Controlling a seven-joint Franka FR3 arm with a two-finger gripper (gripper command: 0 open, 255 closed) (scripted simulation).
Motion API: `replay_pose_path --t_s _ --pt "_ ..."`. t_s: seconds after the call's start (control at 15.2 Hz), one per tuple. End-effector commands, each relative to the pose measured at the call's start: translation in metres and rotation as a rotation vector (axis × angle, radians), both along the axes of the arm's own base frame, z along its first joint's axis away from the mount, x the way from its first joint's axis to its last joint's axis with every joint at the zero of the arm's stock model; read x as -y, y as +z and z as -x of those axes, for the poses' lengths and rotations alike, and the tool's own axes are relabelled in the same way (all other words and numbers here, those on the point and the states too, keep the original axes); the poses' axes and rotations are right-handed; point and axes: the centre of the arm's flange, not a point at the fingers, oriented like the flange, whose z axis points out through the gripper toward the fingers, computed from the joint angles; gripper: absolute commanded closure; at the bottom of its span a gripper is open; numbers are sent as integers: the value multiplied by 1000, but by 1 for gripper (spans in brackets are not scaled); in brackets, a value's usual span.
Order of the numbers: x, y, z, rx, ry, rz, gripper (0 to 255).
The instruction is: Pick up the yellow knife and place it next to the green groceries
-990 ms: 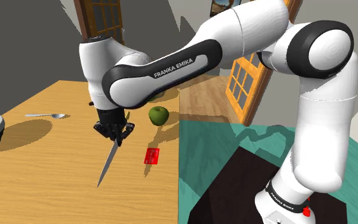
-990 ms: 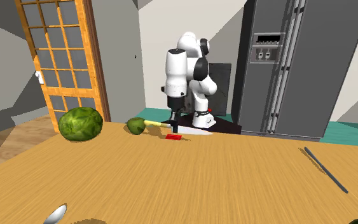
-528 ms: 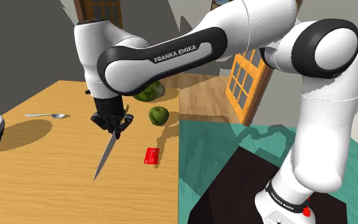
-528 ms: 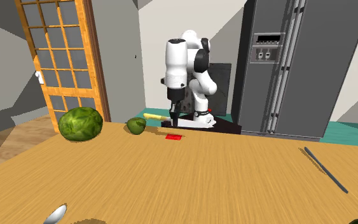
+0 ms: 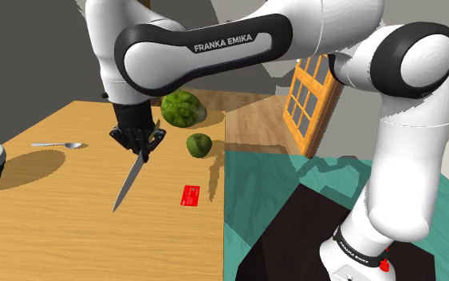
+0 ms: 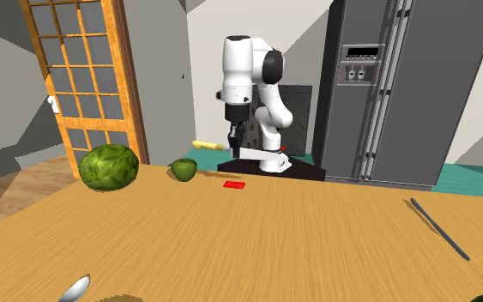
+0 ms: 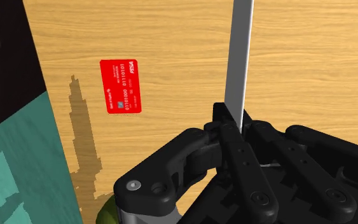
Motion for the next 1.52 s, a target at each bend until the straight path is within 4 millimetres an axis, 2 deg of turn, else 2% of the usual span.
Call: replay_pose_path --t_s 0.0,0.92,1.45 --pt "0 11 0 0 0 0 255" --pt "0 81 0 0 0 0 255" --pt "105 81 -3 0 0 0 255"
